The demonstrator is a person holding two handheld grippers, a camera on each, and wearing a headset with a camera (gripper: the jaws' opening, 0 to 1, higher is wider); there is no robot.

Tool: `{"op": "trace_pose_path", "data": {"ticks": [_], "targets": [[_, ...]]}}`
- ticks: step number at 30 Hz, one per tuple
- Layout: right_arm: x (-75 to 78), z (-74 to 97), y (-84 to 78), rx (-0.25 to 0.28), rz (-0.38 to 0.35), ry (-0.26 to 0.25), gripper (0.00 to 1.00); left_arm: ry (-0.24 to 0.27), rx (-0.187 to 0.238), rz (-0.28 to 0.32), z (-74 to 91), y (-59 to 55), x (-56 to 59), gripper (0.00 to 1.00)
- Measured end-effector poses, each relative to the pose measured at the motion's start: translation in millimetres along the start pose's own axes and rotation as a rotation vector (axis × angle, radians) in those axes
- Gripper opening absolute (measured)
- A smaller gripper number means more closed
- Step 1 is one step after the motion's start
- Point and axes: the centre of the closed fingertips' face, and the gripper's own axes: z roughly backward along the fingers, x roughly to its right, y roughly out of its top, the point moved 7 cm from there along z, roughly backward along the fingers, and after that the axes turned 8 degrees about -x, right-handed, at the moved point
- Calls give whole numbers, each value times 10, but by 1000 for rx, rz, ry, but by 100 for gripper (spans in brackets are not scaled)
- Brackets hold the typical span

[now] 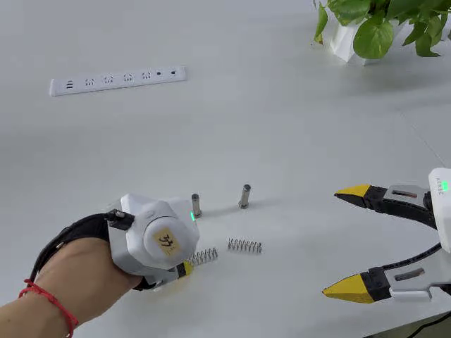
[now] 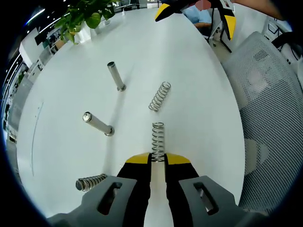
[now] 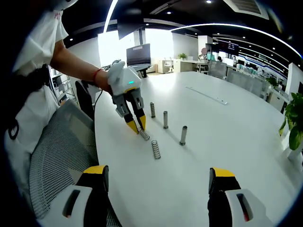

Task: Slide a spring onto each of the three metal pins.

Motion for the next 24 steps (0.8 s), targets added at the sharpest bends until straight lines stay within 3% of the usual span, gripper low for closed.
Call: {"op": "trace_pose_path", "data": {"ticks": [16, 24], "targets": [[-46, 8, 29, -16, 10, 12, 85, -35, 59, 62, 35, -57, 107, 6], [-47, 10, 77, -18, 24, 18, 85, -34, 152, 128, 207, -67, 143, 6]]}}
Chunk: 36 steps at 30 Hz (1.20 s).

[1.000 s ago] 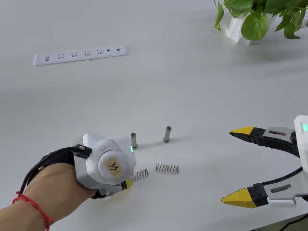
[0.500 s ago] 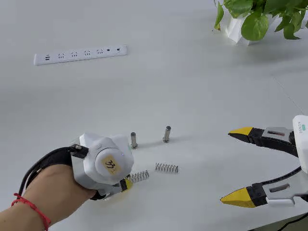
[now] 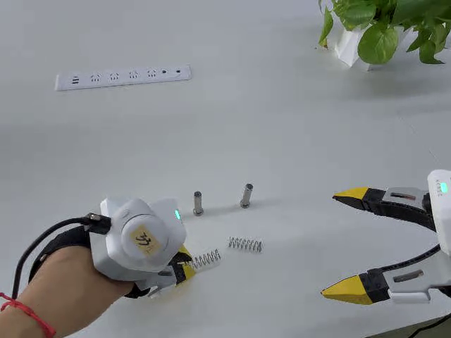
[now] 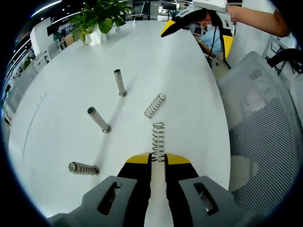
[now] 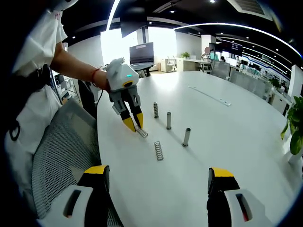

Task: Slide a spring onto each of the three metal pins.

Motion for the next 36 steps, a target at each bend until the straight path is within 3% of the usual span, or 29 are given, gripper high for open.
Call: {"op": "trace_pose_path", "data": {"ticks": [6, 16, 18, 23, 29, 36], "targets": [[-38, 4, 74, -2, 13, 7, 84, 1, 87, 54, 182, 9, 26, 6], [-105, 18, 256, 10, 40, 31, 82, -2, 221, 72, 436, 130, 104, 6], [-116, 21, 318, 31, 29, 41, 80, -3, 239, 74, 473, 155, 118, 6], [-155, 15, 526, 91, 9, 69, 75, -21, 330, 85, 594, 255, 169, 6], [-222, -6, 761, 167, -13, 108, 69, -27, 390, 81, 698, 320, 218, 6], [-274, -42, 970, 256, -70, 156, 55, -40, 453, 92, 783, 370, 259, 6]]}}
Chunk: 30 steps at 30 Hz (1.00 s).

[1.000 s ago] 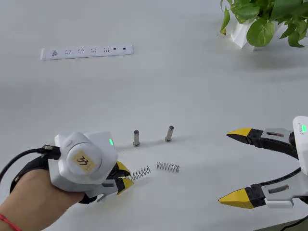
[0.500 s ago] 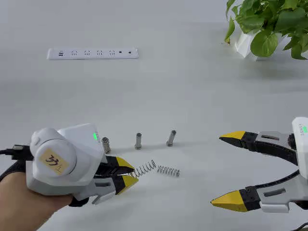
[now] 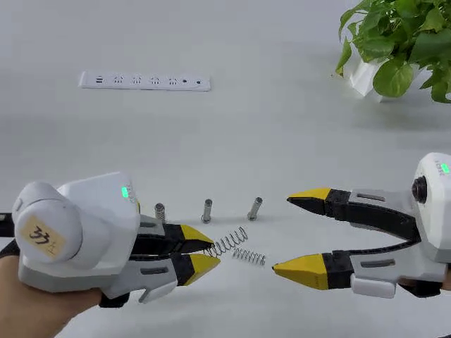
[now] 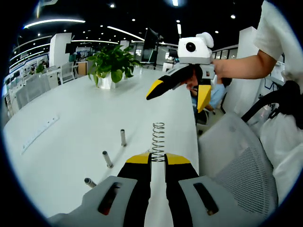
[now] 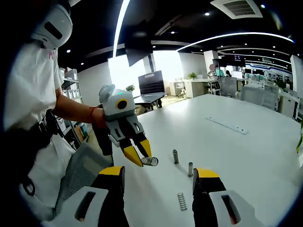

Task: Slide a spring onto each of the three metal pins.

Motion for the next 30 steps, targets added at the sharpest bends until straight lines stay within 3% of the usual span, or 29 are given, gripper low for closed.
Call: {"op": "trace_pose_path", "data": {"ticks": [5, 15, 30], "targets": [[-62, -73, 57, 7, -2, 35, 45, -9, 36, 6, 24, 50, 28, 6], [-94, -143, 151, 86, -74, 66, 30, -31, 118, 40, 65, 167, 47, 6], [-115, -194, 215, 111, -96, 98, 16, -51, 162, 47, 85, 240, 75, 6]]}}
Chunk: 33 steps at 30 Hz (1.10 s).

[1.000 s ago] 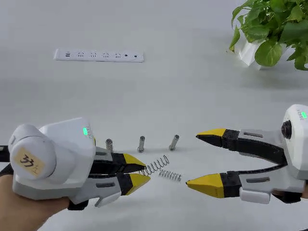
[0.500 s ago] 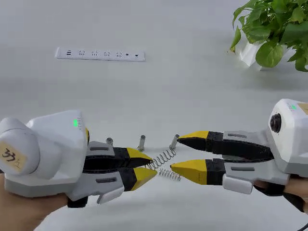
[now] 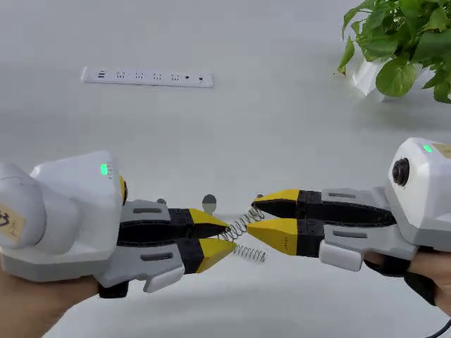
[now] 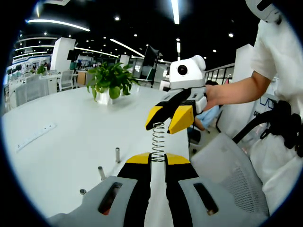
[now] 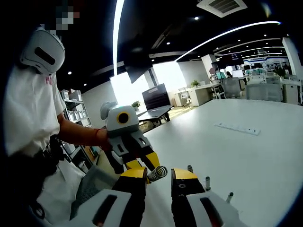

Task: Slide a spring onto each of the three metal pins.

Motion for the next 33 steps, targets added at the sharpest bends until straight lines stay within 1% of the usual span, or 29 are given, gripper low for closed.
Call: {"op": "trace_pose_path", "data": {"ticks": [7, 13, 19, 26, 32, 33], "targets": [[-5, -11, 11, -4, 3, 10, 9, -9, 0, -3, -18, 8, 13, 6], [-18, -20, 27, -3, -1, 20, 6, -14, -3, -5, -21, 3, 14, 6], [-39, -32, 44, -14, 9, 26, 6, -20, -6, -4, -23, -5, 25, 6], [-72, -48, 77, -38, 36, 34, 6, -26, -8, -8, -29, -10, 40, 6], [-104, -73, 93, -76, 73, 35, 6, -31, -15, -11, -36, -31, 57, 6], [-112, -79, 97, -86, 88, 34, 6, -31, -17, -13, -39, -34, 61, 6]]}}
